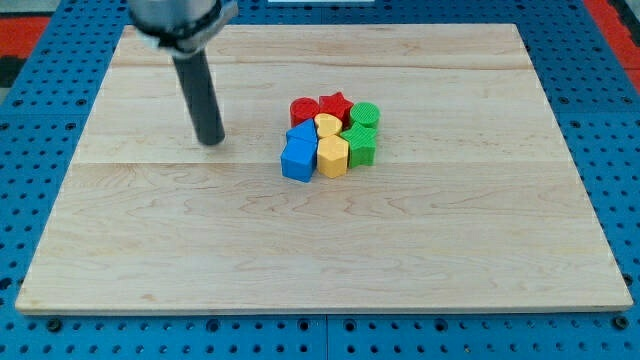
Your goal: Slide blue cube up a bit
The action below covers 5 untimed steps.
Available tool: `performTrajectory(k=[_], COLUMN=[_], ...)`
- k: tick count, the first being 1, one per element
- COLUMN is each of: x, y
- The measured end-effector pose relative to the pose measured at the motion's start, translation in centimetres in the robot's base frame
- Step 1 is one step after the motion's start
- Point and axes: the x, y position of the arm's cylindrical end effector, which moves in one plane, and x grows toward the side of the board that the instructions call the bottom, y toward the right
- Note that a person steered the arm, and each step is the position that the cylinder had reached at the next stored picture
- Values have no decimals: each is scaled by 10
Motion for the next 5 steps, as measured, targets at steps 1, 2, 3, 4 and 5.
performTrajectory(k=[1, 2, 3, 4, 5], x=[58, 86, 78, 77, 53], y=[0, 20, 68, 100, 118])
